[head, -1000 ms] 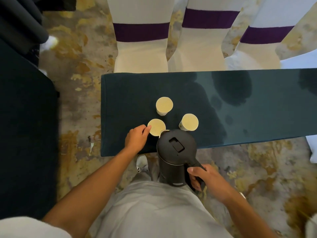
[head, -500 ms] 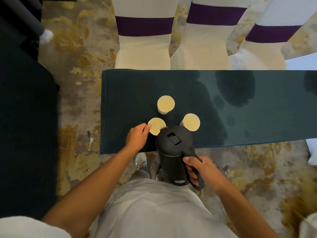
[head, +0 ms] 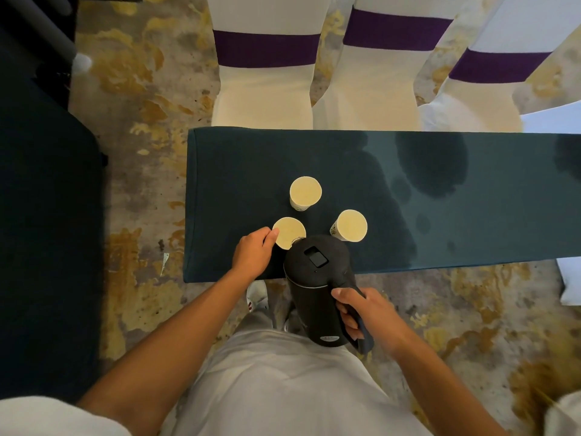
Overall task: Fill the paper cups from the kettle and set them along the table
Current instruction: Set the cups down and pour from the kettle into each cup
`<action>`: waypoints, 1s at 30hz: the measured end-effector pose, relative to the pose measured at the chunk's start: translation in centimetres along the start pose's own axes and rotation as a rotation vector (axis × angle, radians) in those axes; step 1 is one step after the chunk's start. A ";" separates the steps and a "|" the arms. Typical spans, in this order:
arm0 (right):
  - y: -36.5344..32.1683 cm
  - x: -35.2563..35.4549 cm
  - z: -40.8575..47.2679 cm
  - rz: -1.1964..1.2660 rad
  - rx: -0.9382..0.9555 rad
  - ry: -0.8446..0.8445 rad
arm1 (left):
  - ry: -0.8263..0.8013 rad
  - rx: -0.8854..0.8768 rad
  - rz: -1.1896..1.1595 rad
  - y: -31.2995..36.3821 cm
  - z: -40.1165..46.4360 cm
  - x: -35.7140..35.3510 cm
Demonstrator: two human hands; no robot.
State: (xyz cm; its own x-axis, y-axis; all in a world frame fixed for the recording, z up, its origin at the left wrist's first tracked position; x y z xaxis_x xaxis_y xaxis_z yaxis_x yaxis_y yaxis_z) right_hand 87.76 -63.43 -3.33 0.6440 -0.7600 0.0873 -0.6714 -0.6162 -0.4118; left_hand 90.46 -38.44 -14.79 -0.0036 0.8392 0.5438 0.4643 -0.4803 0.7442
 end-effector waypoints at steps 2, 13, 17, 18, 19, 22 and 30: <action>-0.1 0.0 0.1 0.010 -0.008 0.002 | -0.001 0.008 -0.003 0.0 0.0 -0.1; -0.4 -0.1 0.4 0.020 -0.004 0.001 | -0.007 0.016 -0.015 -0.1 0.0 -0.3; -0.3 0.0 0.5 0.037 0.002 0.000 | -0.016 0.026 -0.026 0.0 0.0 -0.4; -0.3 -0.1 0.5 0.037 0.001 -0.004 | -0.016 0.031 -0.029 0.0 -0.1 -0.3; -0.3 -0.1 0.5 0.034 0.000 -0.006 | -0.015 0.034 -0.032 0.1 -0.2 -0.3; -0.2 -0.2 0.6 0.031 -0.006 -0.007 | -0.015 0.031 -0.032 0.2 -0.2 -0.2; -0.9 -0.3 0.8 0.057 0.023 -0.020 | -0.018 0.036 -0.051 0.2 -0.3 -0.2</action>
State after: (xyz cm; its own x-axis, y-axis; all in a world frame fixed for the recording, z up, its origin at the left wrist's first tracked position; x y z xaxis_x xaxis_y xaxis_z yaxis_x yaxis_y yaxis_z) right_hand 88.44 -62.45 -3.71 0.6124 -0.7893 0.0453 -0.6987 -0.5671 -0.4361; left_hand 90.31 -38.75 -14.62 -0.0123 0.8670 0.4982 0.4952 -0.4276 0.7563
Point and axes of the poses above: each hand's wrist, its own z-axis towards the middle knuckle, its own x-axis out of the back of the hand, y = z × x, the point moved 8 cm from there along z, towards the middle knuckle, and after that the axes turned 9 degrees about -x, right-handed, at the moved point
